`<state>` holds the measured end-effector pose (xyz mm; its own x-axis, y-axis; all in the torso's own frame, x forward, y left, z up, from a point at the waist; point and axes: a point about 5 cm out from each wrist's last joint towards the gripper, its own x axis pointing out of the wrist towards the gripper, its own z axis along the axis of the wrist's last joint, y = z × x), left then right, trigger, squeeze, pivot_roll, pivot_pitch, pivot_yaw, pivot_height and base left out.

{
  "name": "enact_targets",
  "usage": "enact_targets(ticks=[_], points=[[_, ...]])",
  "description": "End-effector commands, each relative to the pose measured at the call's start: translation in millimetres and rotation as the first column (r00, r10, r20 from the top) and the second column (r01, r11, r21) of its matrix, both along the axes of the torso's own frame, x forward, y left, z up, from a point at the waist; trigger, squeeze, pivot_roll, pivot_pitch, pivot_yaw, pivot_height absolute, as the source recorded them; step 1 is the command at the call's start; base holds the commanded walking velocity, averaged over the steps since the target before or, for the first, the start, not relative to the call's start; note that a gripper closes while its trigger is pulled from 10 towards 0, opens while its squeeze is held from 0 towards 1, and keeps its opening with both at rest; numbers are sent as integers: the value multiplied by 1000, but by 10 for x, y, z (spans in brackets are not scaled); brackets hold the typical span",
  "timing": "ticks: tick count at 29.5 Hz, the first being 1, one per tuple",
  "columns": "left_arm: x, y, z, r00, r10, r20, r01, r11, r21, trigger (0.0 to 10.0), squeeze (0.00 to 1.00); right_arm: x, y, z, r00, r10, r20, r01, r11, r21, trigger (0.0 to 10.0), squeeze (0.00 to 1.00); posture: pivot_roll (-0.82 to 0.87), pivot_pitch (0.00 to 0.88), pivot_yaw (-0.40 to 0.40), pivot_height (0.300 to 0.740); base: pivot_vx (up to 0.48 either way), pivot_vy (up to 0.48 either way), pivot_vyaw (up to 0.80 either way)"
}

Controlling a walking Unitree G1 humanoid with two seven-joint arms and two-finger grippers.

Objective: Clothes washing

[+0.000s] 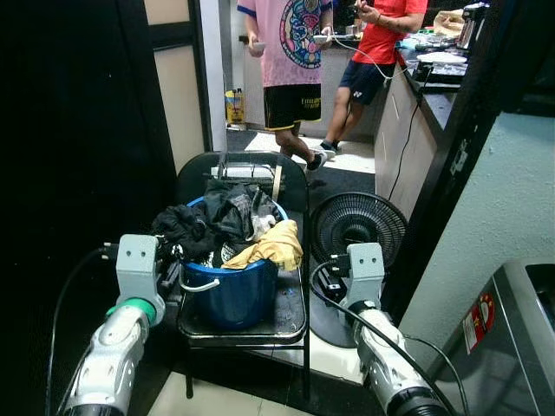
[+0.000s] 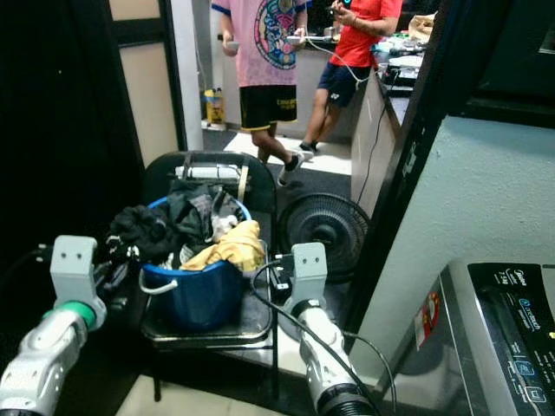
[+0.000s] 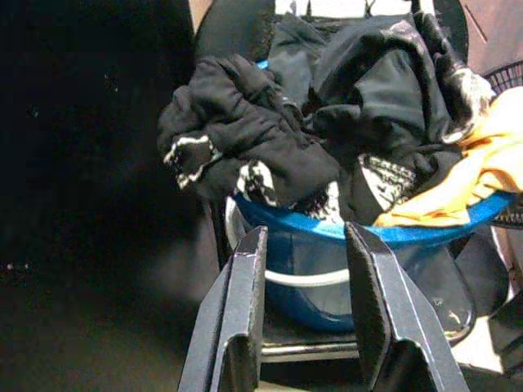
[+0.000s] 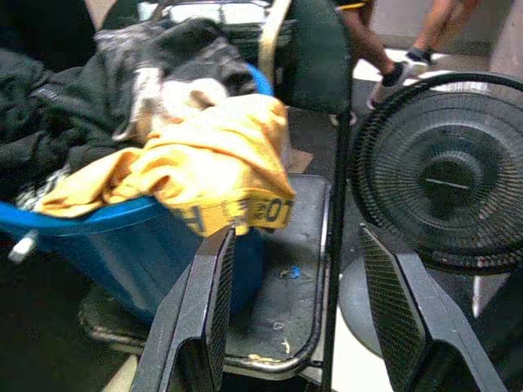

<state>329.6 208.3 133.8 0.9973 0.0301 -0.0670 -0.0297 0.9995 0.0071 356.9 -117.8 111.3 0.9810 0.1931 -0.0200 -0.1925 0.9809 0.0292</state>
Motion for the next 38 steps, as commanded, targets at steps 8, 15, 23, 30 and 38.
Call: enact_targets(ticks=[8, 15, 23, 30, 38], points=[[-4, -130, 1, 999, 30, 37, -29, 999, -32, 10000, 0, -6, 98, 11, 999, 42, 7, -42, 999, 11, 10000, 0, 30, 0, -7, 740, 0, 0, 0], [9, -121, 81, 996, 54, 64, -55, 999, 1, 10000, 0, 45, 69, 156, 997, 57, 53, -57, 998, 0, 10000, 0, 13, 0, -17, 740, 181, 0, 0], [36, -211, 119, 995, 54, 84, -54, 999, -5, 10000, 0, 57, 20, 207, 996, 44, 75, -44, 999, -3, 10000, 0, -10, 0, -24, 740, 262, 0, 0], [64, -260, 146, 993, 60, 97, -58, 998, -18, 10000, 0, 51, 0, 212, 996, 63, 67, -61, 998, -36, 10000, 0, -14, 0, -45, 740, 266, 0, -229], [74, -284, 152, 993, 61, 100, -60, 998, -13, 10000, 0, 65, 13, 241, 994, 75, 74, -71, 996, -58, 10000, 0, -16, 0, -48, 740, 266, 0, 0]])
